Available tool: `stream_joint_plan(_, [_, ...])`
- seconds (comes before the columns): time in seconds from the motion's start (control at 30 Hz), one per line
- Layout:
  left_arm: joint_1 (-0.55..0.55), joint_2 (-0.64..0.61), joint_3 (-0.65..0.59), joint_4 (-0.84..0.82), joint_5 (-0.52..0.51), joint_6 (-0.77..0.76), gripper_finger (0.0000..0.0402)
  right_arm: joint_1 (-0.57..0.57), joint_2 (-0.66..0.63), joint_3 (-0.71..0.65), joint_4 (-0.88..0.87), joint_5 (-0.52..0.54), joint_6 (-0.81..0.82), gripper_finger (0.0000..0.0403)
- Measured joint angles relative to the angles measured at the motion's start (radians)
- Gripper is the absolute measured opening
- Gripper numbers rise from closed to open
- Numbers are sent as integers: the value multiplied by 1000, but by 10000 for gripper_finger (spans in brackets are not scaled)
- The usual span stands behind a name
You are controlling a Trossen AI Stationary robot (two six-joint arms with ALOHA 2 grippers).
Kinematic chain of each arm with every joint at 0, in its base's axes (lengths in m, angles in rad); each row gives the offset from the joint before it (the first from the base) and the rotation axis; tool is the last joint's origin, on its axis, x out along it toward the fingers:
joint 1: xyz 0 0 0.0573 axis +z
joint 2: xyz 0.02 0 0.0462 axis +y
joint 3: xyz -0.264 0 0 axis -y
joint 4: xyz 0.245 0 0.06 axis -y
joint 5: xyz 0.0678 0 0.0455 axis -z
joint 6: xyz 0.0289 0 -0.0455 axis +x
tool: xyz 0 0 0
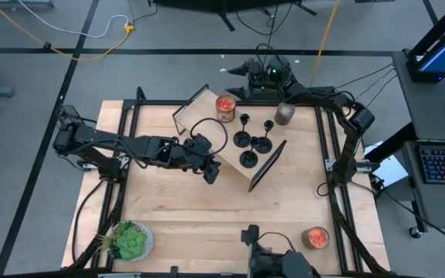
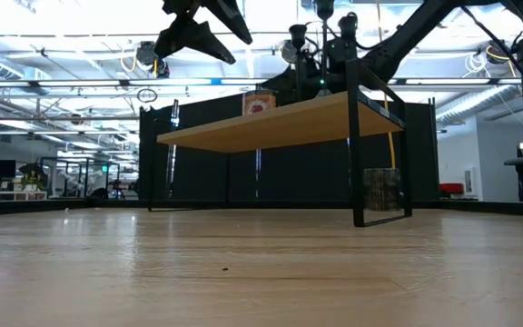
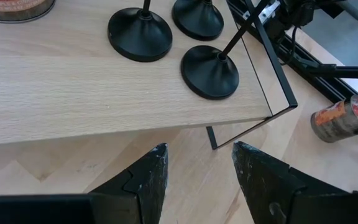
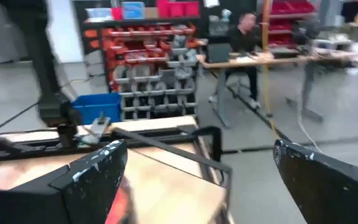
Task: Pick & Place candle stick holders
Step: Put the left orange scented candle on the shelf
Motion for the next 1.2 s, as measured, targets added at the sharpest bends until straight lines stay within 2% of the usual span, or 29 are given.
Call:
stream_joint_plan(0.2, [0, 0, 0, 0, 0, 0, 189, -37, -6, 0, -4, 89, 28, 400])
stream_joint_plan(0.4, [0, 0, 0, 0, 0, -1, 189, -82, -5, -1, -13, 89, 108, 400])
stream_joint_plan(0.53, [0, 0, 0, 0, 0, -1, 189, -93, -5, -1, -96, 130, 141, 391])
stream_joint_plan(0.63, [0, 0, 0, 0, 0, -1, 189, -93, -5, -1, -196, 163, 132, 363])
stream_joint_plan(0.77, [0, 0, 0, 0, 0, 0, 189, -75, -5, 0, -286, 170, 128, 306])
stream_joint_plan(1.0, [0, 0, 0, 0, 0, 0, 189, -22, -5, -1, -317, 166, 127, 202])
stream_joint_plan(1.2, [0, 0, 0, 0, 0, 1, 189, 30, -5, -1, -341, 161, 127, 146])
